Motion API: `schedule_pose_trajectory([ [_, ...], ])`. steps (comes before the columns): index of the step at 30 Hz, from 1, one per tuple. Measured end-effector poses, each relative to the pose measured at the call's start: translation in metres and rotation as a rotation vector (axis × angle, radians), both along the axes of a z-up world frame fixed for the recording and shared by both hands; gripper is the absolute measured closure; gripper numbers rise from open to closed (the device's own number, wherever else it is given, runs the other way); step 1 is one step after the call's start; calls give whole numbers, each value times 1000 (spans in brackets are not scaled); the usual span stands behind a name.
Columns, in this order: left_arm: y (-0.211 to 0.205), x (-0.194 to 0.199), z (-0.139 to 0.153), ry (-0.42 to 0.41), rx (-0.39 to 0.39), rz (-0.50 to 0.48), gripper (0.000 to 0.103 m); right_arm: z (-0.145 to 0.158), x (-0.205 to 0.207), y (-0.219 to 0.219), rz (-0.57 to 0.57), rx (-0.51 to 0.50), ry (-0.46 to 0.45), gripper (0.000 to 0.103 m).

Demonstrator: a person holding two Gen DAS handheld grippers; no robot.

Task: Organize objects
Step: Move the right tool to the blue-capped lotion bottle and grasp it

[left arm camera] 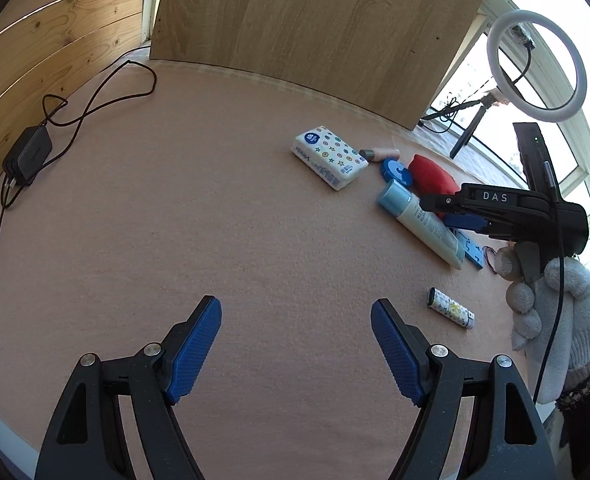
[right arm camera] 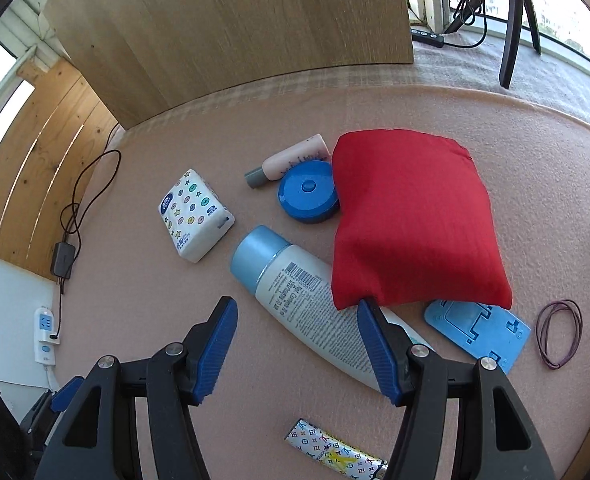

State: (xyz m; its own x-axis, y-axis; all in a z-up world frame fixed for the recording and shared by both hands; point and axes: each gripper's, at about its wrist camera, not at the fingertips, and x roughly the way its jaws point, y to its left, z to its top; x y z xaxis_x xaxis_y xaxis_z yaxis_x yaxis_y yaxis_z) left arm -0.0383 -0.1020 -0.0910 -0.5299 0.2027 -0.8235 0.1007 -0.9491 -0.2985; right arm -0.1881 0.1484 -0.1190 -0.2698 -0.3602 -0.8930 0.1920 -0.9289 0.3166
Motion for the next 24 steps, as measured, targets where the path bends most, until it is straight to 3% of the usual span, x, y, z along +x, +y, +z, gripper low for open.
schedule_pose_trajectory([
  [8,-2,-2,-3,-9,6,1,23,-10,-14,-4,14,49,10,45],
  [15,3,-6,-6,-17,11,-12,23,-27,-14,-5,-7,-15,-62,47],
  [18,4,-7,-7,-19,12,-12,23,-27,-11,-12,5,-43,-79,53],
  [20,4,-7,-8,-22,14,-10,23,-28,-9,-16,13,-69,-98,63],
  [24,3,-5,-9,-25,12,-6,23,-31,-1,-28,33,-88,-114,68],
])
